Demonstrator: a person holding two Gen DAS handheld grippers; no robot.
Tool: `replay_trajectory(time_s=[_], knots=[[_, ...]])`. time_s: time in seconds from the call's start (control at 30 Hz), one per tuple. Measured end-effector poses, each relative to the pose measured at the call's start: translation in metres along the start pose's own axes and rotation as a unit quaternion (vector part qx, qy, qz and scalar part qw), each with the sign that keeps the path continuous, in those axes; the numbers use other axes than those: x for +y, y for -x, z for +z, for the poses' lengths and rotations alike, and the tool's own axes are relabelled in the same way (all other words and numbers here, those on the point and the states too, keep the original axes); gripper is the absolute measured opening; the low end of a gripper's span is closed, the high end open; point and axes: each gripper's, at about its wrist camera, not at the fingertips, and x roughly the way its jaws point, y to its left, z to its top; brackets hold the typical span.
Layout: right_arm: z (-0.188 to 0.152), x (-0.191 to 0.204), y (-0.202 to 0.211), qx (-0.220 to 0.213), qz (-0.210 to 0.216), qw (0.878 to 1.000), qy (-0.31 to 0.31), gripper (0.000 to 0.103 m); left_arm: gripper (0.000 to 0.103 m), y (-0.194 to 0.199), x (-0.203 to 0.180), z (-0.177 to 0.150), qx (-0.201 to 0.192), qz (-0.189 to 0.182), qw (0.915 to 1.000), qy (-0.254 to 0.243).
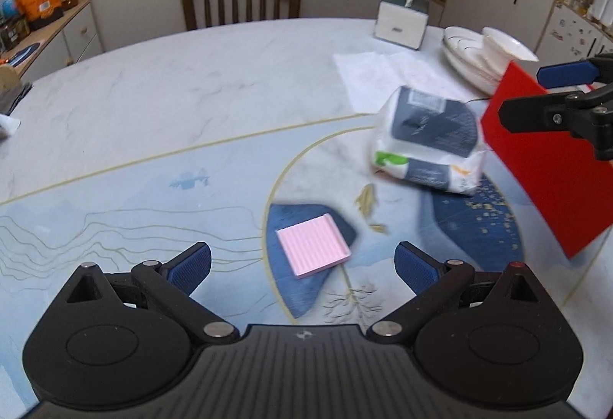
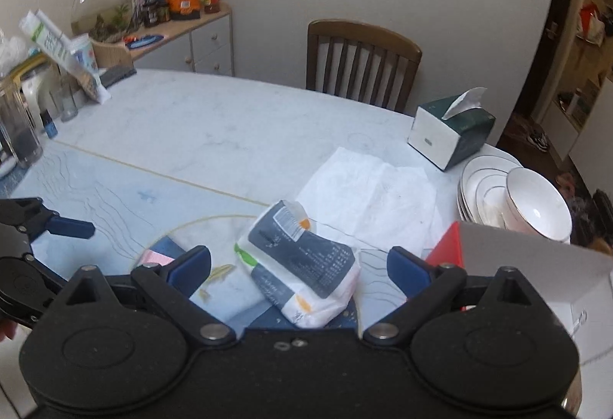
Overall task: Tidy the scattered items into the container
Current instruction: 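Withdraw both tools from the red box back over the table, then grasp the pink sponge with the left tool while the right tool grasps the wet-wipe pack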
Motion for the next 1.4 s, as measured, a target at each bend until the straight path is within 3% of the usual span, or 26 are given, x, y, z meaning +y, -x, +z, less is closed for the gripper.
replay_trajectory(time_s=[0.63,0.73,0.8,1.0,1.07,1.2,1.27,1.4], knots=[[0.013,-0.001,-0.087,0.07,0.05,0.99,0.115,0.096,0.1,-0.035,-0.014,0.005,0.012,0.028,0.9987,0.041],[0.014,0.003,-0.096,0.079,0.057,0.987,0.128,0.093,0.095,-0.039,-0.016,0.004,0.015,0.029,0.9988,0.037],[0.015,0.003,-0.101,0.085,0.062,0.986,0.132,0.093,0.086,-0.041,-0.017,0.003,0.02,0.031,0.9986,0.036],[0.015,0.007,-0.108,0.099,0.076,0.982,0.14,0.09,0.076,-0.041,-0.019,0.0,0.019,0.042,0.9984,0.031],[0.014,0.009,-0.11,0.107,0.084,0.981,0.14,0.08,0.069,-0.04,-0.018,0.001,0.016,0.045,0.9984,0.029],[0.009,0.015,-0.109,0.114,0.092,0.978,0.148,0.079,0.061,-0.039,-0.017,0.001,0.014,0.048,0.9985,0.022],[0.008,0.018,-0.109,0.118,0.092,0.977,0.152,0.07,0.057,-0.039,-0.017,0.001,0.012,0.05,0.9985,0.017],[0.002,0.022,-0.106,0.126,0.088,0.976,0.153,0.064,0.051,-0.038,-0.016,0.0,0.009,0.051,0.9986,0.012]])
